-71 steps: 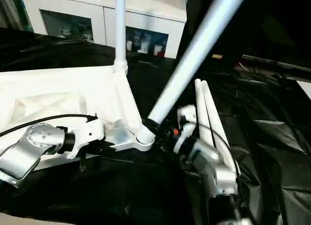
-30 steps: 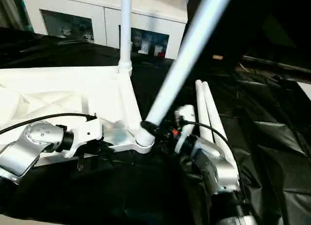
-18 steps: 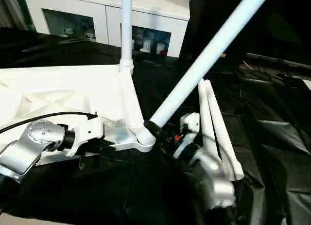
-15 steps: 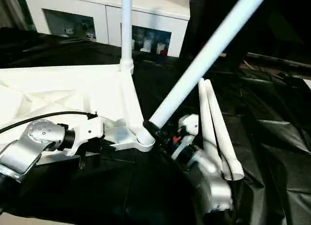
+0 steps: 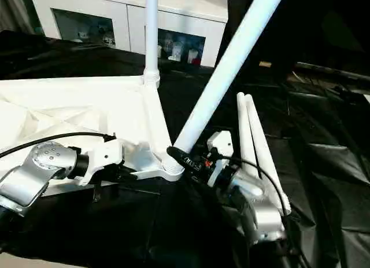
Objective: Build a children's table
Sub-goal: Insert table leg to table base
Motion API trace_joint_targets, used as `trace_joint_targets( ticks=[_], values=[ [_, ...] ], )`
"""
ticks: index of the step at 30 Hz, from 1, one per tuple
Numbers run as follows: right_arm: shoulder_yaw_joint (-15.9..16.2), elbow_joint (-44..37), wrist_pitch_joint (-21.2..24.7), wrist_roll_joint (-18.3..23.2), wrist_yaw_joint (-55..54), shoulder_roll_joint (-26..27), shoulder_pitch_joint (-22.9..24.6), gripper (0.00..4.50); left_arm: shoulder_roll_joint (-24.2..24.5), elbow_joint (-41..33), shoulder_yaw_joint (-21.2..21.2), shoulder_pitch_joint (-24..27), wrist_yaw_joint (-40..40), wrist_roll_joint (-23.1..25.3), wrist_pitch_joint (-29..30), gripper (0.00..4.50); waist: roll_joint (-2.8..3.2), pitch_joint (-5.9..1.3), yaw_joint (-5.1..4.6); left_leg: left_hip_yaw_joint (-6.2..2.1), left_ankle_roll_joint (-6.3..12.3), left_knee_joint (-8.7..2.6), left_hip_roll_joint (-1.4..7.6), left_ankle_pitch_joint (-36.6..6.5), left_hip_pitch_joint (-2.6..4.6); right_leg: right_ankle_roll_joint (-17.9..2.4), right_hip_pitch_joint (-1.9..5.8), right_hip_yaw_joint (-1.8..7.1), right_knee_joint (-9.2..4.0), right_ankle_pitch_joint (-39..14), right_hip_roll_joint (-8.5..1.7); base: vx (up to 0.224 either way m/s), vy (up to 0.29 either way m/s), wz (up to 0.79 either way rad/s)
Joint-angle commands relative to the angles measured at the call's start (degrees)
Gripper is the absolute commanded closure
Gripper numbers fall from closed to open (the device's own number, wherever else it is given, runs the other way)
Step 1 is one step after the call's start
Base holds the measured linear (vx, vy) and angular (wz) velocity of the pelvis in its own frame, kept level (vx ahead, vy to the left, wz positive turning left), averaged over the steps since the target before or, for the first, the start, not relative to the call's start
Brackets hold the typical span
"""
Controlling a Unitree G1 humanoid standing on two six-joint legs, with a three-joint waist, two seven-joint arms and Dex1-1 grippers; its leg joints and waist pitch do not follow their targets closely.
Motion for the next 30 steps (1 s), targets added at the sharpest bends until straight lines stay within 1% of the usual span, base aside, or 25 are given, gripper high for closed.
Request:
trace_joint_targets(
  ticks=[1, 2, 4, 5, 6, 7, 8, 9, 10, 11, 16, 17, 18, 19, 20, 21, 22, 23, 25, 26, 27, 28, 29, 30],
  values=[
    [6.91, 5.48, 3.83, -4.77, 3.32, -0.79, 2.84, 2.66, -0.19, 0.46, -0.58, -0.78, 0.68, 1.55, -0.62, 4.50, 0.59, -1.21, 0.20, -1.30, 1.35, -4.54, 3.46, -12.06, -0.03, -6.64, 0.96, 3.54, -6.26, -24.18, -5.76, 0.000, 0.000, 0.00],
    [7.04, 5.53, 3.82, -4.86, 3.41, -0.84, 2.81, 2.66, -0.18, 0.46, -0.57, -0.77, 0.65, 1.55, -0.64, 4.50, 0.50, -1.26, 0.15, -1.33, 1.32, -4.59, 3.45, -11.90, -0.10, -6.59, 1.04, 3.52, -6.22, -23.95, -5.69, 0.000, 0.000, 0.00],
    [8.35, 6.34, 3.16, -6.14, 4.09, -1.32, 2.35, 2.66, -0.01, 0.64, -0.58, -0.76, 0.35, 1.56, -0.93, 4.50, 0.43, -1.49, 0.24, -1.27, 1.23, -4.51, 3.46, -11.07, -0.01, -6.80, 1.06, 3.51, -5.98, -21.58, -5.57, 0.000, 0.000, 0.00],
    [8.84, 6.80, 2.79, -6.69, 4.30, -1.49, 2.05, 2.66, 0.03, 0.76, -0.59, -0.81, 0.20, 1.54, -1.05, 4.50, 0.45, -1.43, 0.30, -1.27, 1.25, -4.56, 3.47, -10.92, -0.01, -7.13, 1.09, 3.48, -5.89, -20.22, -5.49, 0.000, 0.000, 0.00],
    [8.84, 6.80, 2.79, -6.69, 4.30, -1.49, 2.05, 2.66, 0.03, 0.76, -0.59, -0.81, 0.20, 1.54, -1.05, 4.50, 0.46, -1.36, 0.30, -1.28, 1.10, -4.66, 3.50, -11.72, 0.08, -7.44, 1.07, 3.44, -5.87, -20.07, -5.44, 0.000, 0.000, 0.00],
    [9.11, 7.03, 2.73, -6.86, 4.51, -1.53, 1.87, 2.66, 0.08, 0.82, -0.59, -0.83, 0.11, 1.52, -1.14, 4.50, 0.32, -1.33, 0.32, -1.30, 0.96, -4.69, 3.55, -12.87, 0.25, -7.59, 1.02, 3.47, -5.94, -20.75, -5.48, 0.000, 0.000, 0.00],
    [9.11, 7.03, 2.73, -6.86, 4.51, -1.53, 1.87, 2.66, 0.08, 0.82, -0.59, -0.83, 0.11, 1.52, -1.14, 4.50, 0.31, -1.38, 0.34, -1.31, 0.93, -4.67, 3.53, -13.29, 0.30, -7.68, 1.02, 3.48, -5.94, -21.13, -5.52, 0.000, 0.000, 0.00],
    [9.10, 7.10, 2.86, -6.77, 4.67, -1.55, 1.71, 2.66, 0.10, 0.83, -0.59, -0.86, 0.04, 1.48, -1.16, 4.50, 0.24, -1.51, 0.34, -1.37, 0.94, -4.68, 3.54, -12.75, 0.19, -7.74, 1.19, 3.51, -5.88, -20.71, -5.56, 0.000, 0.000, 0.00],
    [9.10, 7.10, 2.86, -6.77, 4.67, -1.55, 1.71, 2.66, 0.10, 0.83, -0.59, -0.86, 0.04, 1.48, -1.16, 4.50, 0.24, -1.51, 0.34, -1.37, 0.94, -4.68, 3.54, -12.75, 0.19, -7.74, 1.19, 3.51, -5.88, -20.71, -5.56, 0.000, 0.000, 0.00],
    [9.00, 7.11, 3.02, -6.56, 4.86, -1.60, 1.71, 2.66, 0.07, 0.83, -0.56, -0.82, -0.01, 1.48, -1.19, 4.50, 0.22, -1.54, 0.29, -1.29, 1.01, -4.64, 3.54, -12.45, 0.25, -7.94, 1.16, 3.50, -5.82, -19.63, -5.46, 0.000, 0.000, 0.00],
    [8.33, 7.08, 3.50, -5.97, 5.49, -1.84, 2.12, 2.66, -0.13, 0.85, -0.55, -0.67, -1.07, 1.04, -1.86, 4.50, 0.16, -1.54, 0.29, -1.26, 1.07, -4.63, 3.54, -12.50, 0.27, -8.13, 1.21, 3.51, -5.80, -19.33, -5.45, 0.000, 0.000, 0.00],
    [8.01, 6.43, 3.51, -4.76, 7.23, -2.17, 2.78, 2.66, 0.54, 0.47, -1.06, -0.35, -5.03, -0.46, -3.55, 4.50, 0.38, -1.51, 0.30, -1.24, 1.05, -4.64, 3.54, -12.71, 0.35, -8.19, 1.13, 3.53, -5.90, -19.36, -5.45, 0.000, 0.000, 0.00],
    [7.87, 6.02, 3.44, -4.04, 8.30, -2.34, 3.10, 2.66, 0.98, 0.19, -1.42, -0.17, -7.22, -1.32, -4.25, 4.50, 0.36, -1.61, 0.27, -1.21, 1.19, -4.58, 3.52, -12.62, 0.34, -8.27, 1.22, 3.56, -5.82, -18.85, -5.42, 0.000, 0.000, 0.00],
    [7.87, 6.02, 3.44, -4.04, 8.30, -2.34, 3.10, 2.66, 0.98, 0.19, -1.42, -0.17, -7.22, -1.32, -4.25, 4.50, 0.44, -1.65, 0.34, -1.20, 1.44, -4.55, 3.55, -12.25, 0.36, -8.55, 1.23, 3.57, -5.73, -17.36, -5.40, 0.000, 0.000, 0.00],
    [7.99, 5.27, 3.31, -3.21, 10.02, -2.75, 3.57, 2.66, 1.67, -0.28, -1.98, 0.06, -9.79, -2.20, -4.50, 4.50, 0.40, -1.72, 0.28, -1.19, 1.50, -4.55, 3.58, -11.62, 0.30, -8.77, 1.32, 3.54, -5.55, -15.99, -5.33, 0.000, 0.000, 0.00],
    [8.04, 5.08, 3.27, -3.03, 10.43, -2.84, 3.67, 2.66, 1.85, -0.40, -2.10, 0.12, -10.36, -2.39, -4.50, 4.50, 0.44, -1.78, 0.34, -1.19, 1.64, -4.51, 3.57, -10.96, 0.33, -9.04, 1.40, 3.48, -5.38, -14.45, -5.28, 0.000, 0.000, 0.00],
    [8.34, 4.86, 3.14, -2.93, 11.29, -3.13, 3.89, 2.66, 2.18, -0.45, -2.31, 0.13, -11.17, -2.53, -4.64, 4.50, 0.49, -1.90, 0.26, -1.08, 2.11, -4.36, 3.54, -8.70, 0.35, -10.09, 1.54, 3.32, -4.81, -9.04, -5.03, 0.000, 0.000, 0.00],
    [8.61, 4.73, 3.04, -2.90, 11.89, -3.34, 4.06, 2.66, 2.46, -0.42, -2.42, 0.13, -11.69, -2.55, -4.89, 4.50, 0.43, -1.92, 0.21, -1.06, 2.23, -4.28, 3.53, -8.04, 0.34, -10.49, 1.59, 3.25, -4.61, -7.41, -4.98, 0.000, 0.000, 0.00],
    [9.27, 4.56, 3.04, -2.78, 13.51, -3.88, 4.34, 2.66, 2.91, 0.14, -2.72, -0.24, -12.71, -2.36, -5.65, 4.50, 0.38, -2.14, 0.18, -0.93, 2.80, -3.91, 3.35, -5.23, 0.46, -11.79, 1.88, 3.08, -3.93, -1.06, -4.79, 0.000, 0.000, 0.00],
    [9.58, 4.49, 2.92, -2.91, 14.00, -4.08, 4.44, 2.66, 3.00, 0.64, -2.77, -0.50, -12.83, -2.12, -6.03, 4.50, 0.38, -2.14, 0.20, -0.80, 3.22, -3.82, 3.34, -4.71, 0.70, -12.46, 1.85, 3.03, -3.84, 1.01, -4.78, 0.000, 0.000, 0.00],
    [9.72, 4.53, 2.79, -2.97, 14.28, -4.18, 4.47, 2.66, 2.96, 1.02, -2.72, -0.74, -12.70, -1.96, -6.20, 4.50, 0.38, -2.14, 0.20, -0.80, 3.22, -3.82, 3.34, -4.71, 0.70, -12.46, 1.85, 3.03, -3.84, 1.01, -4.78, 0.000, 0.000, 0.00],
    [9.93, 4.67, 2.54, -3.12, 14.65, -4.26, 4.50, 2.66, 2.80, 1.75, -2.51, -1.15, -12.37, -1.68, -6.44, 4.50, 0.11, -2.17, 0.25, -0.73, 3.56, -3.77, 3.29, -4.44, 0.74, -12.98, 2.07, 2.99, -3.81, 1.73, -4.82, 0.000, 0.000, 0.00],
    [9.98, 4.73, 2.43, -3.18, 14.75, -4.24, 4.51, 2.66, 2.71, 2.06, -2.34, -1.29, -12.25, -1.59, -6.55, 4.50, 0.17, -2.10, 0.27, -0.75, 3.47, -3.86, 3.32, -5.01, 0.76, -13.05, 2.11, 2.99, -3.93, 0.65, -4.89, 0.000, 0.000, 0.00],
    [9.78, 5.15, 2.13, -3.39, 14.67, -4.06, 4.35, 2.66, 2.44, 2.48, -2.00, -1.41, -11.79, -1.36, -6.64, 4.50, 0.11, -2.13, 0.28, -0.78, 3.35, -3.90, 3.37, -5.44, 0.74, -13.01, 2.17, 2.99, -3.99, -0.07, -4.97, 0.000, 0.000, 0.00]
  ],
)
